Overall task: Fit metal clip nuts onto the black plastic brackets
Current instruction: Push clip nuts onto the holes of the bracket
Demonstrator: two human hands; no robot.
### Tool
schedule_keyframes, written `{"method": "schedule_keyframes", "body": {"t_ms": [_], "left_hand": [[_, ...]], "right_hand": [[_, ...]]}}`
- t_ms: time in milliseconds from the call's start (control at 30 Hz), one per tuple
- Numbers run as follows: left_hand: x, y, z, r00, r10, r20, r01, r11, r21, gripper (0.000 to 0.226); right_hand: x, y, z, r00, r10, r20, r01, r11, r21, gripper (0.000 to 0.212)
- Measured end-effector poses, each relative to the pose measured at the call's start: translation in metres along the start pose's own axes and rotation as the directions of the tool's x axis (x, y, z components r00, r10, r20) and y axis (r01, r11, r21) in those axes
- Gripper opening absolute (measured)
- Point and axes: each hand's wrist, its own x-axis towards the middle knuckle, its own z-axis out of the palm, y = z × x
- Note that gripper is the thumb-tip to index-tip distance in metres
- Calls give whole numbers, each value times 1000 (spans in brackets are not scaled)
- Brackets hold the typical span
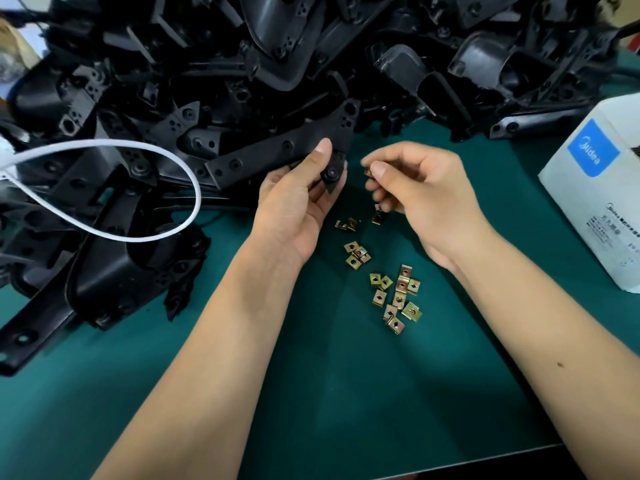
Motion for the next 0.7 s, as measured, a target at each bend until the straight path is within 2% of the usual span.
{"method": "schedule_keyframes", "body": {"t_ms": [133,300,400,500,633,700], "left_hand": [[1,0,-2,998,-45,38,45,999,10,5],[1,-4,-1,996,-45,77,43,999,20,6],[2,-4,-1,996,-38,75,38,999,4,6],[1,-4,-2,996,-37,81,37,999,-2,5],[0,-4,-2,996,-36,87,34,999,16,6],[-1,-5,-1,995,-31,90,29,999,33,5]], "right_hand": [[-1,1,3,993,113,40,-118,978,174,17],[0,-2,1,964,228,136,-265,872,412,14],[1,-2,-2,941,276,195,-337,799,498,14],[1,-2,-2,948,264,179,-319,820,476,18],[0,-1,2,975,212,61,-219,898,382,7],[-1,-1,4,978,208,12,-198,913,357,13]]}}
